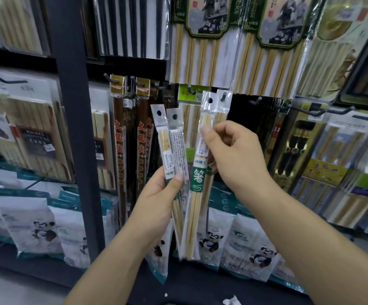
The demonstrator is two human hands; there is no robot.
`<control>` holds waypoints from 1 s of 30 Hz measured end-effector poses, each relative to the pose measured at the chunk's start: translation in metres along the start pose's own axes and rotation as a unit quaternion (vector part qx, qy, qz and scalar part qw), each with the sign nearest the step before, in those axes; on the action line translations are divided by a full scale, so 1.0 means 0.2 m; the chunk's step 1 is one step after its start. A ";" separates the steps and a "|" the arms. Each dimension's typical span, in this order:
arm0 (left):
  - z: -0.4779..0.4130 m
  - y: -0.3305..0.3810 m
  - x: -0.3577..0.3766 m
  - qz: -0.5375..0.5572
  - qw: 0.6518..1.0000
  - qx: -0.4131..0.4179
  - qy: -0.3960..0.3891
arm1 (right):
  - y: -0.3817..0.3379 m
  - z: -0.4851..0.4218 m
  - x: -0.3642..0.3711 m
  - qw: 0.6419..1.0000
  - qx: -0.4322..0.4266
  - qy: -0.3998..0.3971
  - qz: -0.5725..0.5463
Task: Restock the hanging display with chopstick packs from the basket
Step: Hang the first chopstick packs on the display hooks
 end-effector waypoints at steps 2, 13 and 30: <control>-0.02 0.03 -0.02 -0.015 1.000 0.002 0.000 | -0.01 -0.01 -0.03 1.000 0.001 0.011 0.000; -0.14 0.15 -0.05 -0.056 0.997 0.024 -0.036 | 0.00 -0.11 -0.08 0.999 0.015 0.043 -0.008; -0.10 0.10 -0.02 -0.048 0.998 0.023 -0.028 | 0.04 -0.12 -0.09 0.997 0.056 0.055 0.008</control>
Point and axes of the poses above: each hand's wrist, its own z-axis away from the middle knuckle, its own x-axis out of the palm, y = z × x, the point moved 1 cm from there along -z, towards the middle knuckle, and after that the axes turned 7 degrees about -y, right-handed, at the moved point
